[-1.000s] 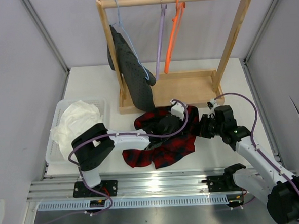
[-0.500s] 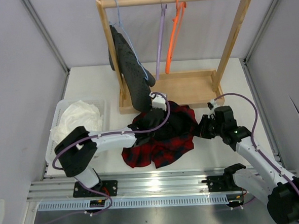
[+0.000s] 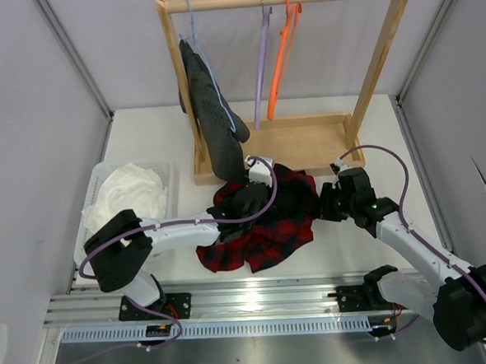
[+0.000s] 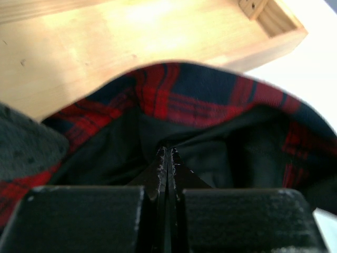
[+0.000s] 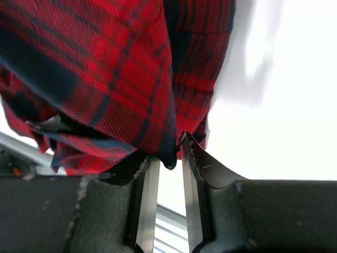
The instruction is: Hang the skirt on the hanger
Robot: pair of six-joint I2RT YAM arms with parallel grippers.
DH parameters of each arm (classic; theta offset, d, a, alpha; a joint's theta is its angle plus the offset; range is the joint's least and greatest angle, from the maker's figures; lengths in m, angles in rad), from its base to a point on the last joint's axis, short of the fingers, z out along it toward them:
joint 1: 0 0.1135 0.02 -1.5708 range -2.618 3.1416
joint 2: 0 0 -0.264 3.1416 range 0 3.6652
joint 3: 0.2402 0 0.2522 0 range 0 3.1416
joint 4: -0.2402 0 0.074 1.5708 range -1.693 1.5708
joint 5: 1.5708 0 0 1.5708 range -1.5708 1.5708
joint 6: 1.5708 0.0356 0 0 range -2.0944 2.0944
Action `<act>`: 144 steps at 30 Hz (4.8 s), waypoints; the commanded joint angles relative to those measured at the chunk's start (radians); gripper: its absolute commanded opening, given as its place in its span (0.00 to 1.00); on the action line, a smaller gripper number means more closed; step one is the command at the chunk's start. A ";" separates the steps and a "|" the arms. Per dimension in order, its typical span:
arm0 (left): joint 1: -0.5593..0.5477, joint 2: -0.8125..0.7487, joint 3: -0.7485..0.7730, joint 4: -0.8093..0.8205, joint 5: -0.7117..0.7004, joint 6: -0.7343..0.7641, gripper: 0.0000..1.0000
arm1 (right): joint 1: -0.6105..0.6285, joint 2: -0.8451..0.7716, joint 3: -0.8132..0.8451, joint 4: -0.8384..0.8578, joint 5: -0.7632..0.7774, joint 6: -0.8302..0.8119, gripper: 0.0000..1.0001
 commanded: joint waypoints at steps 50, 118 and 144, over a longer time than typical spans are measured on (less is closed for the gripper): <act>-0.138 -0.046 -0.114 -0.092 0.350 -0.202 0.04 | -0.046 0.131 0.062 0.050 -0.033 0.015 0.08; -0.107 -0.161 -0.118 -0.075 0.373 -0.186 0.26 | -0.017 0.113 -0.048 0.087 0.097 0.275 0.25; -0.058 -0.491 0.354 -0.440 0.152 0.022 0.50 | -0.052 -0.098 0.090 -0.108 0.099 0.242 0.24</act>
